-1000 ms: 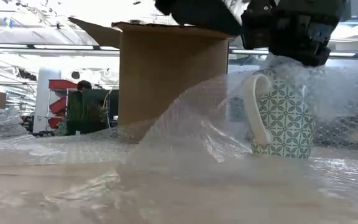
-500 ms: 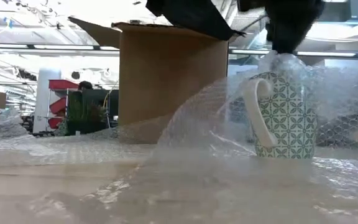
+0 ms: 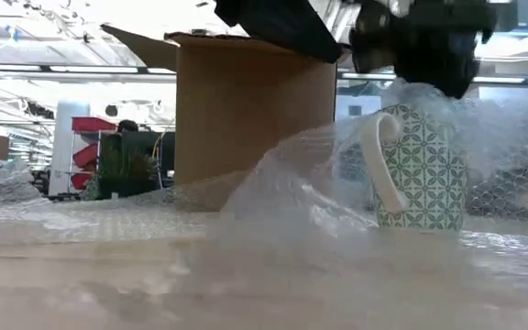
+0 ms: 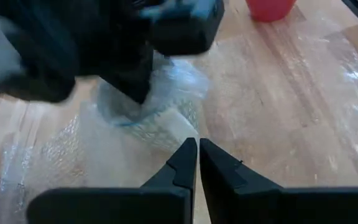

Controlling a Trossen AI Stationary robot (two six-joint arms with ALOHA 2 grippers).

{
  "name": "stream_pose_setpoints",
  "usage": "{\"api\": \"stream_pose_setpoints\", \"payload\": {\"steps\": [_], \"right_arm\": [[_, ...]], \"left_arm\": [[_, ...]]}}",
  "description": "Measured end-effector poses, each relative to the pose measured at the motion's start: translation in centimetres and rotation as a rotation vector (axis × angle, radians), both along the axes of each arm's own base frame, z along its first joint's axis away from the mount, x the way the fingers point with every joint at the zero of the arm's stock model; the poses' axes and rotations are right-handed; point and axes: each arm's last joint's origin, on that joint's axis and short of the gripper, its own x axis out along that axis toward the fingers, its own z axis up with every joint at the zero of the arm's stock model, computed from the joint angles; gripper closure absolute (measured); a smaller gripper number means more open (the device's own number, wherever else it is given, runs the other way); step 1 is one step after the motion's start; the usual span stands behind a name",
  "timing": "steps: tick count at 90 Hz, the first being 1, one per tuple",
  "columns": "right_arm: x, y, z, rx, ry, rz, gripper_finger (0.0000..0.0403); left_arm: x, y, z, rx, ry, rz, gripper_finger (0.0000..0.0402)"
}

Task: Wrap mug
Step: Wrap the green patterned mug into the bubble wrap

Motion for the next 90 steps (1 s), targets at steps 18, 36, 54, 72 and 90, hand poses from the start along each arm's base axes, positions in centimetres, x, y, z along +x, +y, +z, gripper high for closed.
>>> {"api": "stream_pose_setpoints", "payload": {"steps": [18, 36, 54, 72, 90], "right_arm": [[0.9, -0.3, -0.8, 0.029, 0.031, 0.046, 0.0403], [1.0, 1.4, 4.4, -0.032, 0.003, 0.095, 0.0403], [-0.8, 4.7, 8.7, -0.153, -0.079, 0.154, 0.0403], [-3.0, 8.8, 8.3, -0.141, -0.101, 0.241, 0.0403], [-5.9, 10.8, 4.8, -0.082, 0.014, 0.176, 0.0403]], "left_arm": [[0.0, -0.1, 0.0, -0.001, -0.002, -0.003, 0.0402], [0.0, -0.2, 0.1, 0.000, -0.006, -0.010, 0.0402], [-0.2, -0.2, -0.1, 0.002, 0.011, -0.005, 0.0402], [-0.3, 0.0, -0.3, -0.012, 0.030, 0.015, 0.0402], [-0.3, 0.0, -0.4, -0.018, 0.030, 0.021, 0.0402]]}}
